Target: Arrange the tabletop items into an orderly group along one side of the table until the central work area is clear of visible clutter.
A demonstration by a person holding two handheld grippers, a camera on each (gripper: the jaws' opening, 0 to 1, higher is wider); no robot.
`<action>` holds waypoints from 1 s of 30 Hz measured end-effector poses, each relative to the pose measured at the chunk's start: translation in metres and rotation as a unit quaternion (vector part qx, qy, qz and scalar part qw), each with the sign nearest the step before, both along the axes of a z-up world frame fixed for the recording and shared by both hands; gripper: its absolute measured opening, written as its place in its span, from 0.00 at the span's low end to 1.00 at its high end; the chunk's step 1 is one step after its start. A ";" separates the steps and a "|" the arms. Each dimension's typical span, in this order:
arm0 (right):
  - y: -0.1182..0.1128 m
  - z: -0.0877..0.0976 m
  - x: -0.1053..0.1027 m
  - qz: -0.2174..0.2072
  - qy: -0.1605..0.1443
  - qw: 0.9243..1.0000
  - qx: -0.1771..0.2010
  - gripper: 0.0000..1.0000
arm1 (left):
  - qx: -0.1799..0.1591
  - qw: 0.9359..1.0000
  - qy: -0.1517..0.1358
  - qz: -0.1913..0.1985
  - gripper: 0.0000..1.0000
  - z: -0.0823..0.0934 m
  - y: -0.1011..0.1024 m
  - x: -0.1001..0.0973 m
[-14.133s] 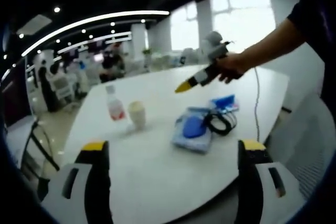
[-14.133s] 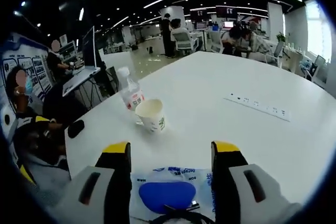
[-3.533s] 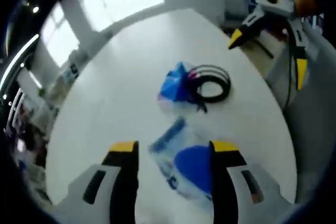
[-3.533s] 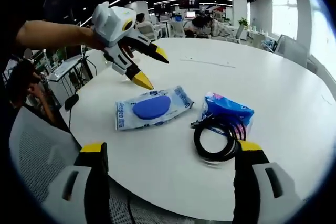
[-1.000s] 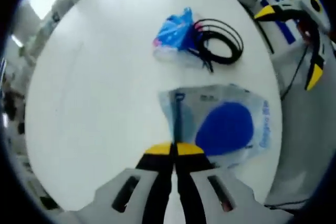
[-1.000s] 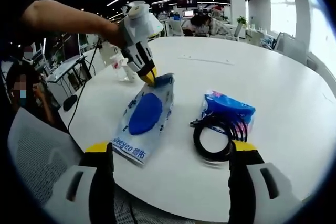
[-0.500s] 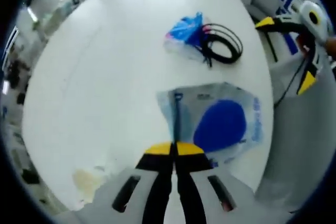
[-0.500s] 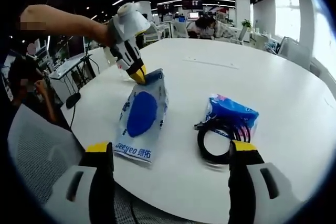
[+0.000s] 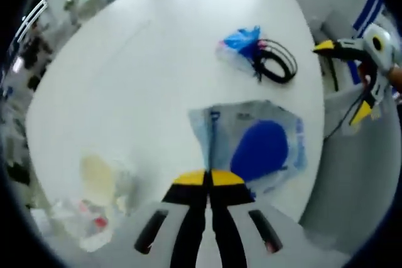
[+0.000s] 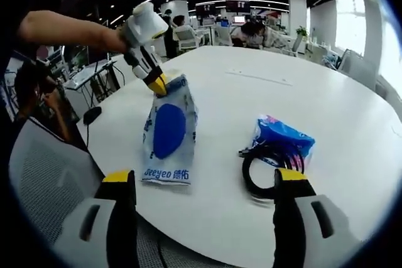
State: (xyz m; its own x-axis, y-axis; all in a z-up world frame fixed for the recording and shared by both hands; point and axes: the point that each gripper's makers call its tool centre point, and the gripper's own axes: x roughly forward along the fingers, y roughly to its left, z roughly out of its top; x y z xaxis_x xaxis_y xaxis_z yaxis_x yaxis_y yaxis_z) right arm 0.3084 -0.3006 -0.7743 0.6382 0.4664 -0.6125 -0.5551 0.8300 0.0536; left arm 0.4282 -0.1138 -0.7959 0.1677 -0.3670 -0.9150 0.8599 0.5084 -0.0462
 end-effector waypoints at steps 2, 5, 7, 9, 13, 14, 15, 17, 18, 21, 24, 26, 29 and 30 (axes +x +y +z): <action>0.001 0.000 -0.001 0.003 0.001 1.000 -0.001 0.91 | -0.005 1.000 0.000 0.015 0.00 0.000 0.005 -0.003; 0.003 -0.001 -0.002 0.010 0.002 1.000 -0.001 0.90 | -0.016 0.999 0.003 0.034 0.00 0.000 0.011 -0.007; 0.005 -0.001 -0.003 0.016 0.003 1.000 -0.001 0.90 | -0.022 0.999 0.003 0.048 0.00 0.001 0.016 -0.010; 0.007 -0.002 -0.004 0.021 0.003 1.000 0.000 0.90 | -0.033 0.997 0.005 0.072 0.00 0.001 0.020 -0.012; 0.012 0.000 -0.005 0.025 0.008 1.000 0.014 0.90 | -0.046 0.994 0.006 0.103 0.00 0.001 0.030 -0.019; 0.013 0.000 -0.005 0.025 0.009 1.000 0.017 0.90 | -0.049 0.993 0.005 0.110 0.00 0.000 0.032 -0.021; 0.013 0.000 -0.005 0.025 0.010 0.999 0.018 0.90 | -0.051 0.992 0.006 0.116 0.00 0.000 0.034 -0.022; 0.014 -0.002 -0.005 0.025 0.015 0.999 0.021 0.89 | -0.057 0.990 0.006 0.131 0.00 -0.001 0.039 -0.026; 0.016 -0.004 -0.005 0.025 0.018 0.999 0.022 0.89 | -0.062 0.988 0.006 0.140 0.00 -0.002 0.041 -0.028; 0.023 -0.005 -0.005 0.032 0.020 0.999 0.023 0.87 | -0.074 0.984 0.007 0.164 0.00 -0.002 0.046 -0.034; 0.033 -0.002 -0.002 0.032 0.023 0.998 0.040 0.86 | -0.095 0.976 0.013 0.194 0.00 -0.004 0.048 -0.040; 0.040 0.001 0.000 0.031 0.026 0.998 0.056 0.86 | -0.098 0.974 0.012 0.206 0.00 -0.007 0.051 -0.045; 0.045 0.001 0.006 0.027 0.025 0.997 0.067 0.85 | -0.112 0.967 0.008 0.230 0.00 -0.007 0.050 -0.051; 0.046 -0.002 0.008 0.025 0.025 0.997 0.066 0.84 | -0.117 0.964 -0.001 0.240 0.00 -0.007 0.051 -0.051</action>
State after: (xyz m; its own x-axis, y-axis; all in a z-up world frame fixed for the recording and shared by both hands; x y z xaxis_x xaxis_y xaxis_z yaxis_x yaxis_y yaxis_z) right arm 0.3168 -0.2549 -0.7761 0.5819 0.5757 -0.5745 -0.5894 0.7852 0.1899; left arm 0.3775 -0.0627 -0.8028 0.3707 -0.4425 -0.8165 0.5284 0.8235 -0.2064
